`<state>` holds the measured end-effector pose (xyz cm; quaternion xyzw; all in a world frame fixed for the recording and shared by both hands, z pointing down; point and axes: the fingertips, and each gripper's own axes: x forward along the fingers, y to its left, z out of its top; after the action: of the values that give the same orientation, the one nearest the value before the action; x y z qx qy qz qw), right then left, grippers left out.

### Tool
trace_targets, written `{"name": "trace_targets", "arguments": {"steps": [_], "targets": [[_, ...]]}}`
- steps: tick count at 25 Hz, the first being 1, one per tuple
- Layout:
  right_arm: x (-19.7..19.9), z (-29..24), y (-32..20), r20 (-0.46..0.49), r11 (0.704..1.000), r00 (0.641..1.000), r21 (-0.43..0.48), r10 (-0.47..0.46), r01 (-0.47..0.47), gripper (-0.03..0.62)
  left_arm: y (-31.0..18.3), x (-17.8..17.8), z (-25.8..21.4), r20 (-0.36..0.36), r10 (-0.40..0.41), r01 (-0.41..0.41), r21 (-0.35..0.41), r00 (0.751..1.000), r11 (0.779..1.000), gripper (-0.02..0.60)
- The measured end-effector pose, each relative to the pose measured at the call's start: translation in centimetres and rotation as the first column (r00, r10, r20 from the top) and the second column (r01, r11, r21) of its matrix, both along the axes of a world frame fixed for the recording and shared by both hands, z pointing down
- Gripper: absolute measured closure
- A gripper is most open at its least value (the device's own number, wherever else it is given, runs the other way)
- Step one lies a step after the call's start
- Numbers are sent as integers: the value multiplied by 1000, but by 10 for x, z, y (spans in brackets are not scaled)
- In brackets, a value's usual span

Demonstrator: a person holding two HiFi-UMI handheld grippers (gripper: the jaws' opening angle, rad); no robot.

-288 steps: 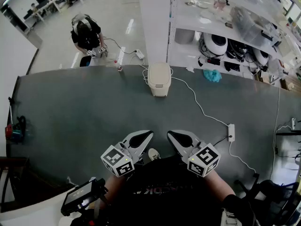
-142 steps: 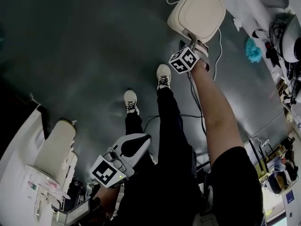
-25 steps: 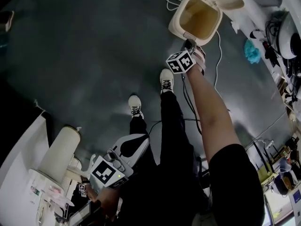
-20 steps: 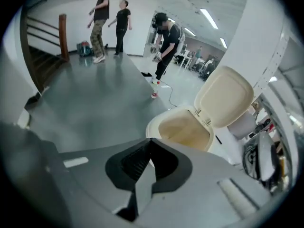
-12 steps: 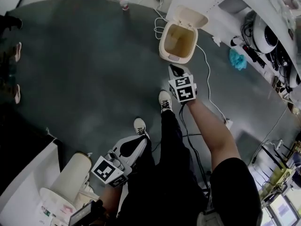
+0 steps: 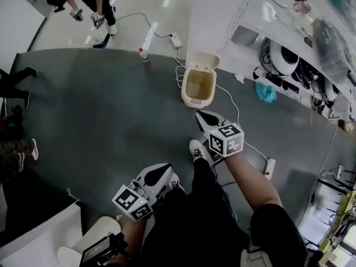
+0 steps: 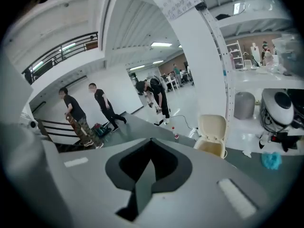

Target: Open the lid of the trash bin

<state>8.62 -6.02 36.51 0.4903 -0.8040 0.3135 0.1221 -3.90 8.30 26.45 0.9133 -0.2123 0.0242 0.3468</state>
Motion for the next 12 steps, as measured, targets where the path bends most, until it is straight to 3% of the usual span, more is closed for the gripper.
{"name": "trace_targets", "arguments": {"steps": [12], "targets": [[-29, -145, 109, 90, 992, 996, 122, 21, -32, 586, 28, 3, -73, -77, 103, -93, 122, 992, 988, 580]]}}
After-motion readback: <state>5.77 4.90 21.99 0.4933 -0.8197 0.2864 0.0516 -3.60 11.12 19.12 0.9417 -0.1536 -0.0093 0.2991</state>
